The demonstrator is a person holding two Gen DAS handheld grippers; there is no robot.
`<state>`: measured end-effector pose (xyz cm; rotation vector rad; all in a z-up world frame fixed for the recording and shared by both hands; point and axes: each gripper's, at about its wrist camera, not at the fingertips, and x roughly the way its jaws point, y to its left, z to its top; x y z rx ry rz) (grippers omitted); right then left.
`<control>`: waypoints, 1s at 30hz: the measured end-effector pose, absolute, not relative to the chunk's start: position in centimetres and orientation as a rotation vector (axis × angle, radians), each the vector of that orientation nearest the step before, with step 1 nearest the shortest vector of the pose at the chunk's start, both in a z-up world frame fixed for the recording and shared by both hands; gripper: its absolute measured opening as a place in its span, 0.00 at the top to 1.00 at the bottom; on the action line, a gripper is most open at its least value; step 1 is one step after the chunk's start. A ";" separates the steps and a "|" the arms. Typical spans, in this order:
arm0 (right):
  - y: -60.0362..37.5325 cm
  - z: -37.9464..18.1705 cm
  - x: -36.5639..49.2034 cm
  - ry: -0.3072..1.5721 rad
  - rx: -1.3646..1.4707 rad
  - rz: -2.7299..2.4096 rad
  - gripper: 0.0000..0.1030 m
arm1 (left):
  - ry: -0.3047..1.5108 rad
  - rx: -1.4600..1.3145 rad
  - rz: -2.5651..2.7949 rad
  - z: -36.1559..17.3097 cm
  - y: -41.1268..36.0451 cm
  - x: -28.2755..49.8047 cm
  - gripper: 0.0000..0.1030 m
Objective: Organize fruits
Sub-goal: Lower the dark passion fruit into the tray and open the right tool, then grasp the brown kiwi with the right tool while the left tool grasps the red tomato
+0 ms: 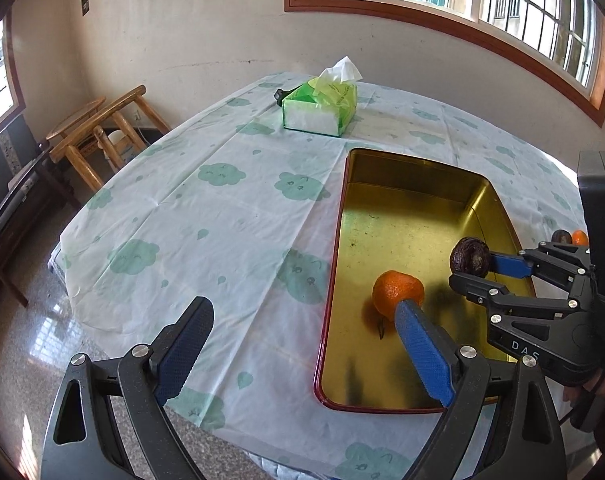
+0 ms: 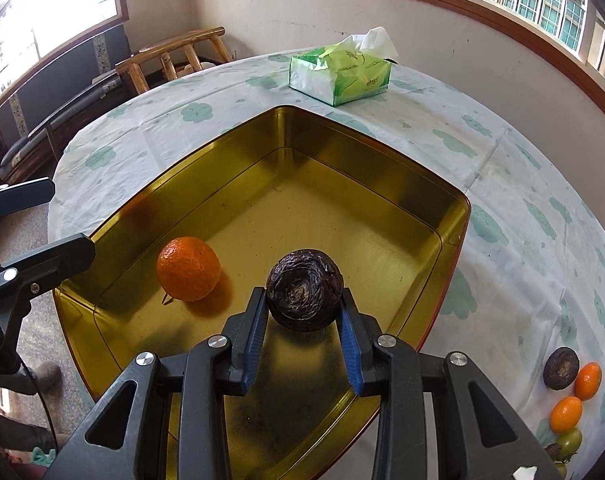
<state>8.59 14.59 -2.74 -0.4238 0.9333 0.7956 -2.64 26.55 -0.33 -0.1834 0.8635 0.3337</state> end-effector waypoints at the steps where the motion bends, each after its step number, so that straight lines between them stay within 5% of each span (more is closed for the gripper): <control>1: 14.6 -2.8 8.6 0.935 -0.427 0.797 0.69 | 0.865 -0.189 0.335 -0.3 26.6 -2.7 0.11; 5: 14.9 -3.0 8.2 0.934 -0.443 0.807 0.68 | 0.868 -0.191 0.337 -0.4 26.5 -2.8 0.11; 9: 14.6 -2.5 8.0 0.910 -0.408 0.816 0.50 | 0.868 -0.182 0.329 -0.2 26.1 -2.8 0.11; 20: 3.7 1.7 7.1 0.822 -0.203 0.672 0.50 | 0.843 -0.115 0.218 1.4 20.9 -1.4 0.11; 30: -12.9 -1.7 6.6 0.915 -0.137 0.289 0.51 | 0.854 -0.024 0.004 1.6 11.5 1.6 0.11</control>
